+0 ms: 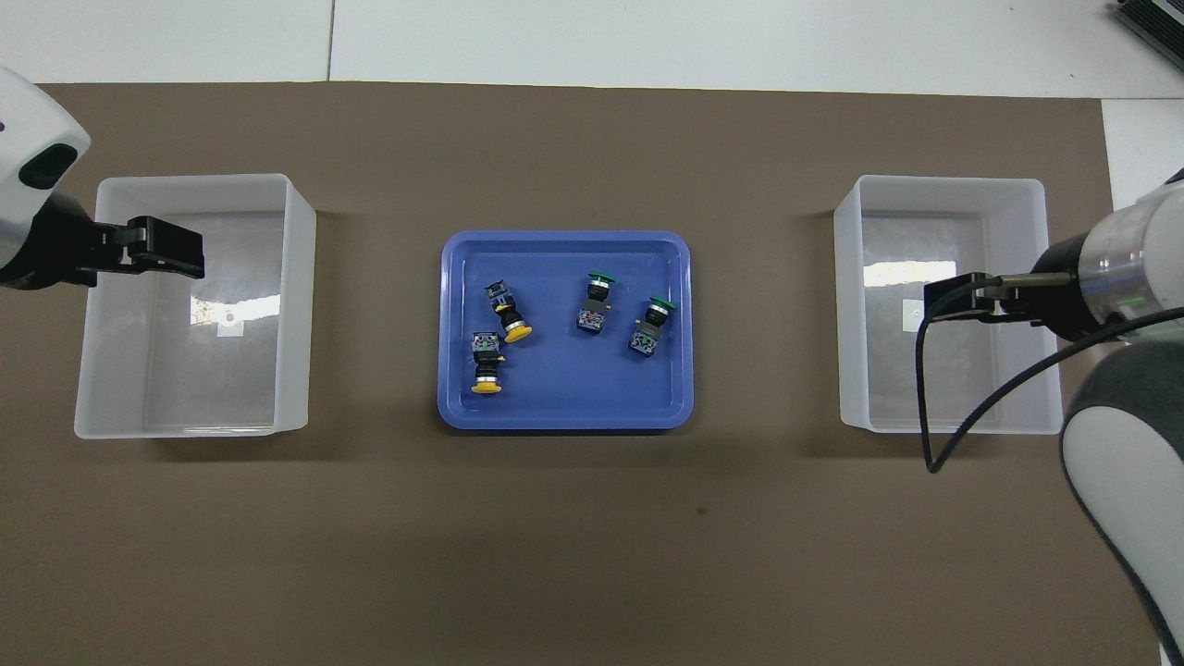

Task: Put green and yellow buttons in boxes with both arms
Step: 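Move the left gripper from its bin toward the blue tray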

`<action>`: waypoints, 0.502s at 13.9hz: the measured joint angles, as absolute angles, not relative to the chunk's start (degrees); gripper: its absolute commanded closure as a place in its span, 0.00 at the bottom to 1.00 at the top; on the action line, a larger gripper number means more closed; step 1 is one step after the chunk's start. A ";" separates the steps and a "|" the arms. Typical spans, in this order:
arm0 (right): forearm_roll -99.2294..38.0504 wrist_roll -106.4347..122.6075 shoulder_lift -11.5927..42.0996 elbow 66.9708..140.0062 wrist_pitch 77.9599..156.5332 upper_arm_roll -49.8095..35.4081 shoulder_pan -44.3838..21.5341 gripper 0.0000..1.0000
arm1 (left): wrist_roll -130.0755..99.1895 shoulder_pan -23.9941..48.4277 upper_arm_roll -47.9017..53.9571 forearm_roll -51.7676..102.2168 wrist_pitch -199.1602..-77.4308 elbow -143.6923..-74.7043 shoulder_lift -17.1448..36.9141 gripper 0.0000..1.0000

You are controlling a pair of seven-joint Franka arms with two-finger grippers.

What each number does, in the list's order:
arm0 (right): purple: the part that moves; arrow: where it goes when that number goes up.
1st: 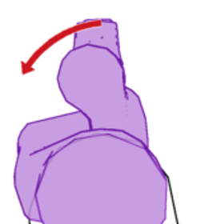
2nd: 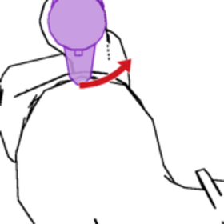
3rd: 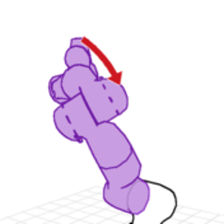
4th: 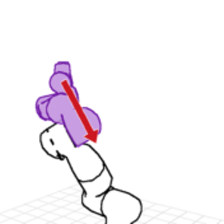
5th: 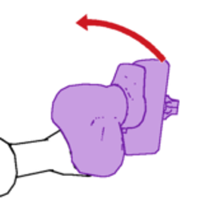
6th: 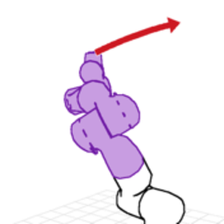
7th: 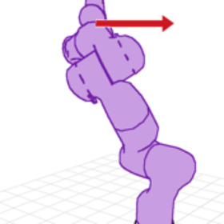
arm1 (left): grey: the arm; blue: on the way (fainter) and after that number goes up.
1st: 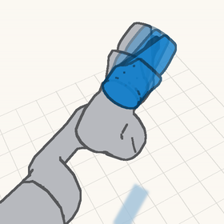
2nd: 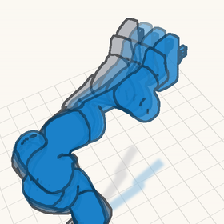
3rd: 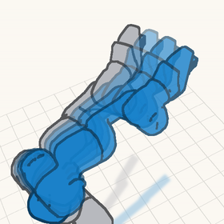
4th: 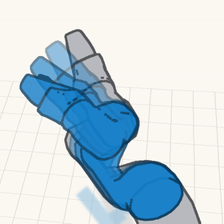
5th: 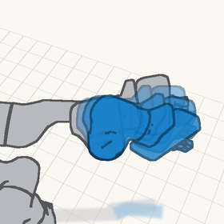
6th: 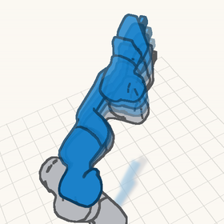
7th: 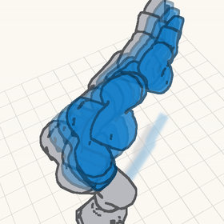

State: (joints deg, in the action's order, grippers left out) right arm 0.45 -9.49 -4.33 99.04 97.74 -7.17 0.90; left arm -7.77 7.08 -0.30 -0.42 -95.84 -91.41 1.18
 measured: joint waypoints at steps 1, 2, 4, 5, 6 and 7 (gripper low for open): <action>0.45 -9.49 -4.33 99.03 97.74 -7.12 0.93 0.00 | -7.72 7.08 -0.30 -0.42 -95.84 -91.41 1.18 0.00; 0.45 -9.49 -4.33 99.03 97.74 -7.10 0.94 0.00 | -7.62 7.08 -0.30 -0.42 -95.84 -91.41 1.19 0.00; 0.45 -9.49 -4.33 99.03 97.74 -7.08 0.94 0.00 | -7.42 7.06 -0.30 -0.42 -95.75 -91.42 1.19 0.00; 0.45 -9.50 -4.33 99.03 97.74 -7.06 0.95 0.00 | -7.39 7.06 -0.30 -0.42 -95.75 -91.48 1.19 0.00; 0.45 -9.62 -4.33 99.03 97.74 -7.02 0.97 0.00 | -7.37 7.06 -0.29 -0.42 -95.78 -91.70 1.18 0.00; 0.45 -9.82 -4.33 99.03 97.74 -7.00 0.99 0.00 | -7.36 7.07 -0.23 -0.42 -96.09 -92.36 1.14 0.00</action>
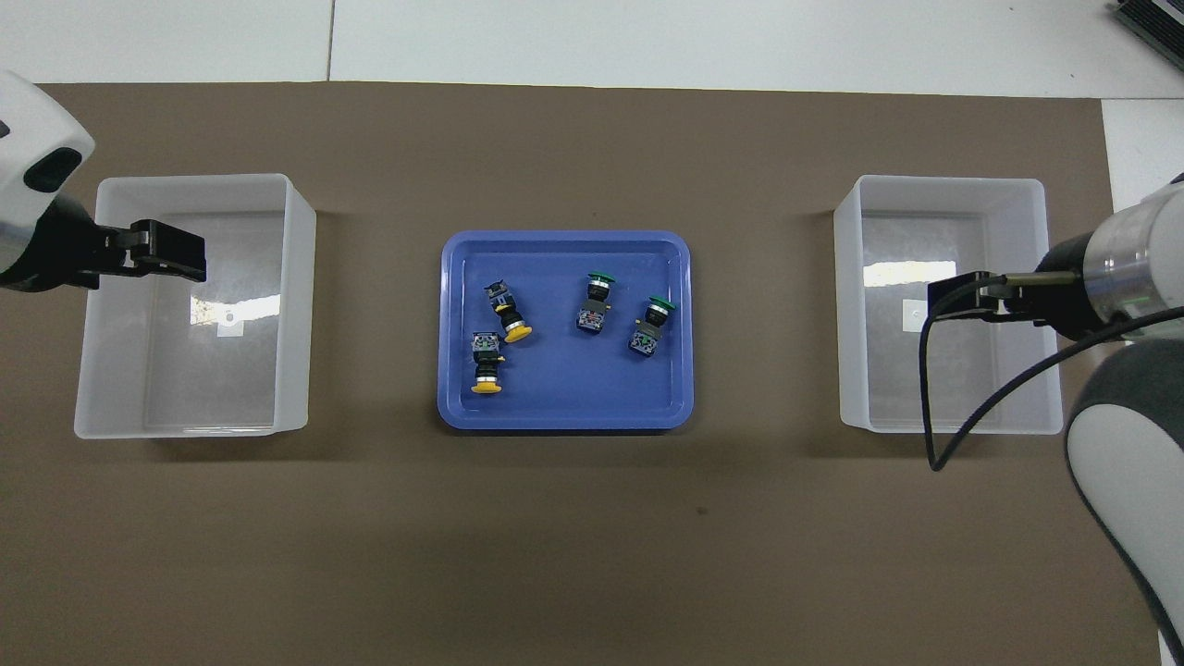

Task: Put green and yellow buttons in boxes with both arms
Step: 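Move the left gripper from its bin toward the blue tray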

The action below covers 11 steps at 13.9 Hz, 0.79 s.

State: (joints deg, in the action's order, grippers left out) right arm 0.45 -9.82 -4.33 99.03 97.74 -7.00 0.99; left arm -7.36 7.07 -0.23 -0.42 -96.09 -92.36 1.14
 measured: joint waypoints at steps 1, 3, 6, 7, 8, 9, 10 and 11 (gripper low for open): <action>0.45 -10.09 -4.33 99.03 97.74 -7.01 0.97 0.00 | -7.36 7.12 -0.08 -0.37 -97.09 -93.44 1.04 0.00; 0.45 -10.58 -4.33 99.03 97.72 -7.03 0.92 0.00 | -7.37 7.23 0.44 1.44 -101.48 -97.61 0.51 0.00; 0.45 -10.68 -4.33 99.03 97.72 -7.04 0.92 0.00 | -9.92 8.91 0.97 4.23 -108.64 -104.11 0.35 0.00; 0.45 -10.68 -4.33 99.03 97.72 -7.04 0.92 0.00 | -12.62 10.51 1.04 4.32 -111.61 -106.02 0.49 0.00; 0.45 -10.68 -4.33 99.03 97.72 -7.04 0.92 0.00 | -15.50 12.38 1.13 4.33 -115.09 -107.92 0.78 0.00; 0.45 -10.68 -4.33 99.03 97.72 -7.04 0.93 0.00 | -18.25 14.31 1.19 4.33 -118.91 -109.96 1.15 0.00; 0.45 -10.68 -4.33 99.01 97.72 -7.03 0.94 0.00 | -20.54 16.07 1.24 4.33 -122.85 -111.97 1.70 0.00; 0.45 -10.68 -4.33 98.99 97.72 -7.02 0.97 0.00 | -22.77 17.91 1.28 4.33 -127.75 -114.22 2.60 0.00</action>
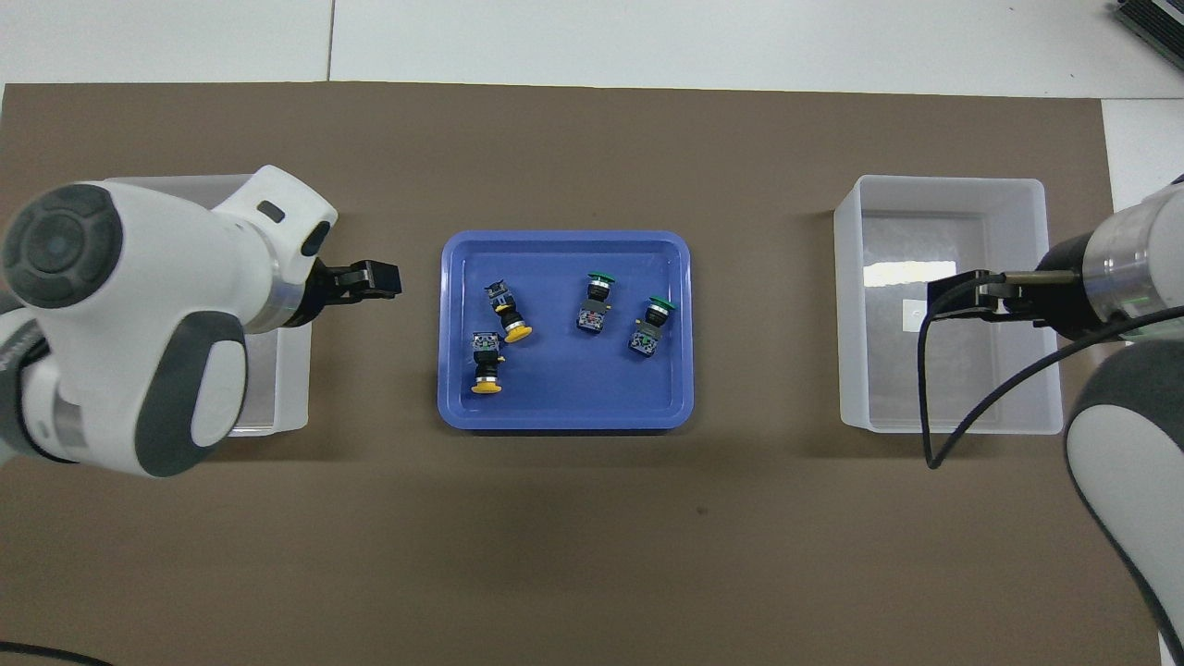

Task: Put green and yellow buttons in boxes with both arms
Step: 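Grasp a yellow-based button on the tray with the left gripper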

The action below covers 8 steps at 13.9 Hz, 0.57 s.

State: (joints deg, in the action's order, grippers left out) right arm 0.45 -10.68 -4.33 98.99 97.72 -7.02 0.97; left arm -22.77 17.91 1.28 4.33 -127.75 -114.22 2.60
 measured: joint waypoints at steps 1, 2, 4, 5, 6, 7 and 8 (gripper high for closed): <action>0.45 -10.68 -4.31 98.98 97.72 -7.00 1.02 0.00 | -24.73 19.59 1.30 4.33 -132.85 -116.45 3.66 0.00; 0.45 -10.68 -4.23 98.97 97.72 -6.99 1.11 0.00 | -26.13 20.99 1.32 4.33 -137.32 -118.55 4.91 0.00; 0.45 -10.68 -3.96 98.97 97.68 -6.96 1.12 0.00 | -27.81 23.02 1.27 4.34 -142.65 -120.69 8.17 0.00; 0.45 -10.67 -3.90 99.04 97.50 -6.96 1.12 0.00 | -28.47 23.72 1.24 4.34 -144.56 -120.81 9.88 0.00; 0.45 -10.37 -3.87 99.18 97.18 -6.96 1.12 0.00 | -28.82 24.11 1.27 4.34 -145.59 -120.81 10.98 0.00; 0.45 -9.79 -3.85 99.24 97.00 -6.95 1.13 0.00 | -28.91 24.34 1.23 4.34 -146.12 -120.79 11.52 0.00; 0.45 -9.47 -3.85 99.26 96.94 -6.95 1.13 0.00 | -28.93 24.53 1.23 4.34 -146.39 -120.79 11.73 0.00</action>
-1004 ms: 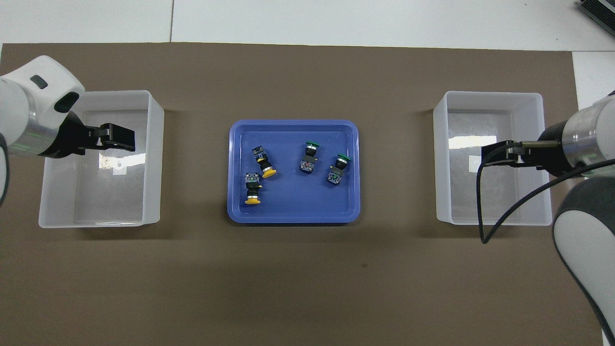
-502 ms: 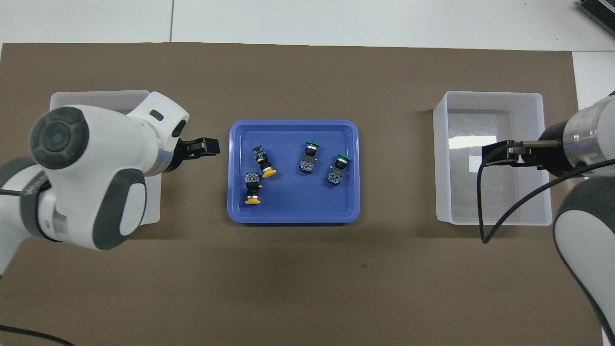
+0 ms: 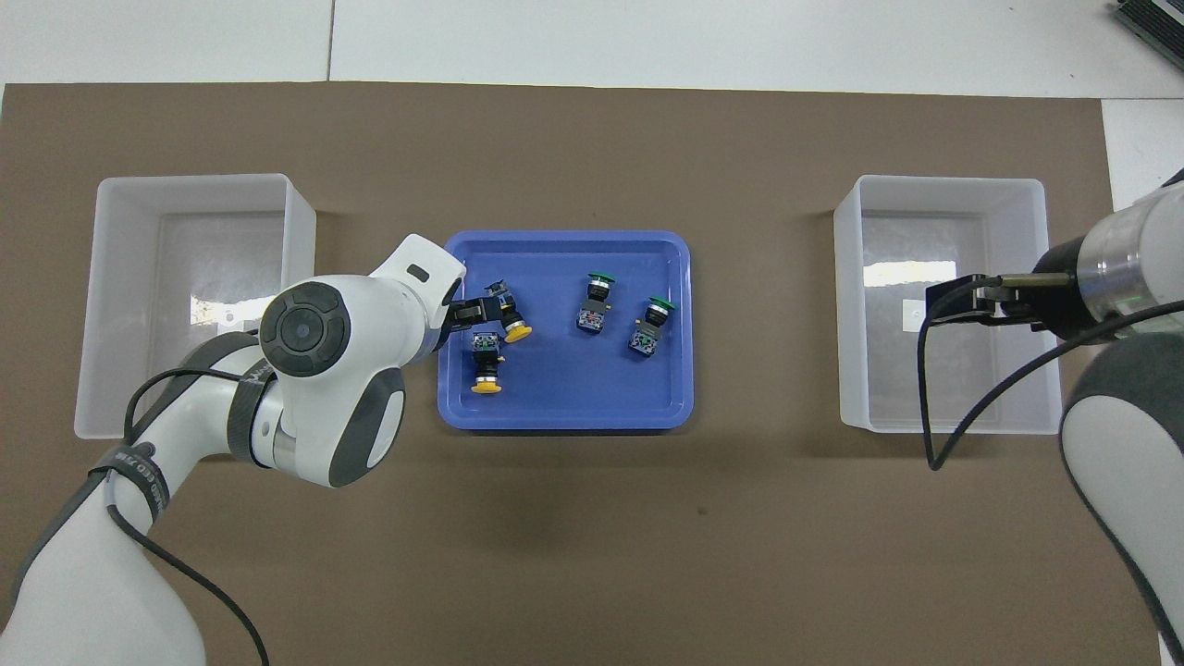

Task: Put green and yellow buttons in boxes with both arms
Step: 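Grasp a yellow-based button on the tray with the left gripper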

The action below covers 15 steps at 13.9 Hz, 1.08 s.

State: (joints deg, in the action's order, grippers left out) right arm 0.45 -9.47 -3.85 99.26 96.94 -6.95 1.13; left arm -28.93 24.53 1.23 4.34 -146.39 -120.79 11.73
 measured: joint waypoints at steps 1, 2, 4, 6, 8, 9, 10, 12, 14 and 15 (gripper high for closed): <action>0.45 -9.43 -3.85 99.27 96.94 -6.95 1.13 0.00 | -29.00 24.88 1.20 4.34 -146.68 -120.79 12.06 0.00; 0.45 -9.43 -3.85 99.27 96.91 -6.95 1.13 0.00 | -29.22 25.46 1.16 4.34 -147.09 -120.80 12.57 0.00; 0.45 -9.43 -3.85 99.27 96.85 -6.94 1.13 0.00 | -30.12 26.80 1.15 4.34 -147.76 -120.80 13.63 0.00; 0.45 -9.43 -3.85 99.27 96.70 -6.94 1.13 0.00 | -30.37 27.65 1.15 4.33 -147.84 -120.80 14.11 0.00; 0.45 -9.43 -3.85 99.27 96.68 -6.94 1.13 0.00 | -30.37 28.23 1.11 4.33 -147.84 -120.80 14.16 0.00; 0.45 -9.43 -3.85 99.27 96.67 -6.94 1.13 0.00 | -30.37 28.52 1.13 4.33 -147.84 -120.83 14.17 0.00; 0.45 -9.43 -3.85 99.27 96.67 -6.94 1.13 0.00 | -30.37 28.88 1.11 4.33 -147.82 -120.93 14.19 0.00; 0.45 -9.42 -3.85 99.27 96.67 -6.94 1.13 0.00 | -30.37 29.68 1.10 4.33 -147.81 -121.48 14.27 0.03; 0.45 -9.42 -3.85 99.27 96.66 -6.94 1.13 0.00 | -30.38 30.06 1.12 4.33 -147.81 -122.17 14.35 0.07; 0.45 -9.42 -3.85 99.27 96.66 -6.94 1.13 0.00 | -30.38 30.09 1.11 4.33 -147.82 -122.53 14.36 0.10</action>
State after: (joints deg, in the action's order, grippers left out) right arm 0.45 -9.42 -3.85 99.27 96.66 -6.94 1.13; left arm -30.38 30.09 1.11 4.33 -147.82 -122.53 14.36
